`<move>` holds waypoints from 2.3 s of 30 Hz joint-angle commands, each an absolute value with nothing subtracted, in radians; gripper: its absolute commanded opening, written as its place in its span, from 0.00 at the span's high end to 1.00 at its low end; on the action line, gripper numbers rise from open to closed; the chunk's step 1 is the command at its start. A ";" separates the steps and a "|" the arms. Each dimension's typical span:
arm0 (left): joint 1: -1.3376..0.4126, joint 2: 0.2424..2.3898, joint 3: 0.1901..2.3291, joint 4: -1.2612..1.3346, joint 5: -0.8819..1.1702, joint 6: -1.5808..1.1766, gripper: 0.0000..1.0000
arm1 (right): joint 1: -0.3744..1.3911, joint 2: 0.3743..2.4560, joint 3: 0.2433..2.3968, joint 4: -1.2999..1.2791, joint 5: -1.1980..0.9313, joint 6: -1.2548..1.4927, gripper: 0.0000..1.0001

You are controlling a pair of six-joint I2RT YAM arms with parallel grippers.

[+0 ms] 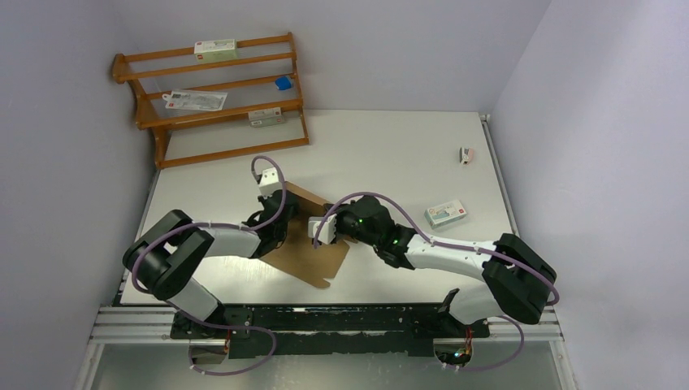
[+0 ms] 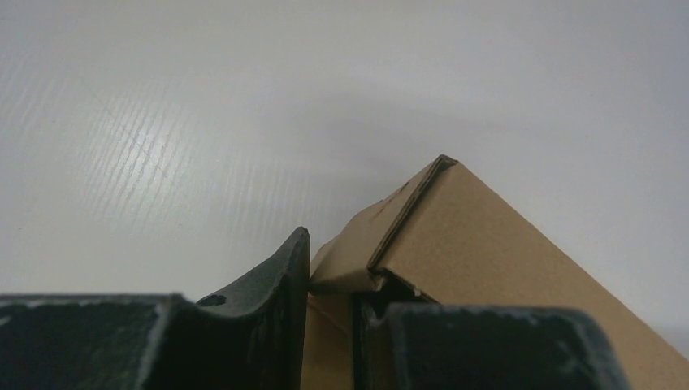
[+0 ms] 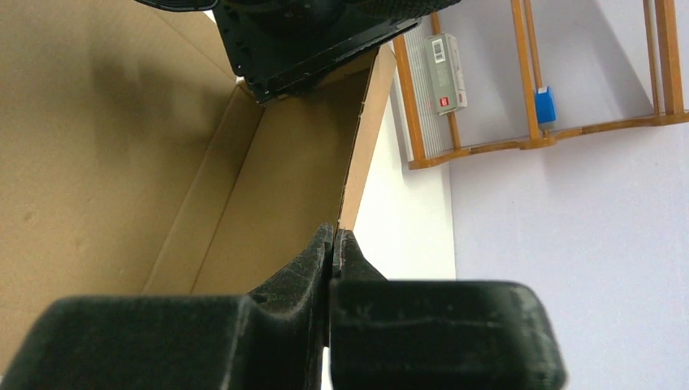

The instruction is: Fold the paper box

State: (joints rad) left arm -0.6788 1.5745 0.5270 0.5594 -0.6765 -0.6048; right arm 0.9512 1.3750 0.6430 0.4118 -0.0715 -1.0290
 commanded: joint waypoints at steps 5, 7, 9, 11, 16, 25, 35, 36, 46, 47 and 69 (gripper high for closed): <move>-0.637 1.523 0.460 0.614 -0.764 -0.616 0.72 | 0.974 1.353 0.579 0.419 -0.086 -0.990 1.00; -0.635 1.495 0.437 0.631 -0.733 -0.579 0.69 | 0.973 1.348 0.573 0.436 -0.070 -0.999 0.99; -0.635 1.473 0.424 0.629 -0.697 -0.558 0.67 | 0.972 1.350 0.571 0.449 -0.049 -1.013 0.97; -0.635 1.458 0.417 0.618 -0.678 -0.553 0.65 | 0.971 1.358 0.576 0.445 -0.036 -1.023 0.97; -0.629 1.429 0.407 0.589 -0.651 -0.551 0.62 | 0.971 1.364 0.580 0.448 -0.028 -1.031 0.95; -0.626 1.299 0.350 0.523 -0.551 -0.572 0.45 | 0.972 1.355 0.571 0.468 -0.018 -1.038 0.88; -0.621 1.071 0.296 0.375 -0.427 -0.596 0.24 | 0.972 1.364 0.584 0.462 -0.019 -1.047 0.83; -0.620 1.030 0.288 0.343 -0.406 -0.602 0.23 | 0.971 1.364 0.589 0.460 -0.021 -1.046 0.82; -0.585 0.728 0.375 0.064 -0.363 -0.621 0.10 | 0.971 1.290 0.628 0.389 -0.002 -0.917 0.47; -0.577 0.731 0.400 0.049 -0.356 -0.616 0.09 | 0.972 1.276 0.635 0.373 -0.002 -0.889 0.45; -0.361 1.051 0.579 0.104 0.014 -0.566 0.26 | 0.968 1.002 0.641 0.165 0.401 0.085 0.27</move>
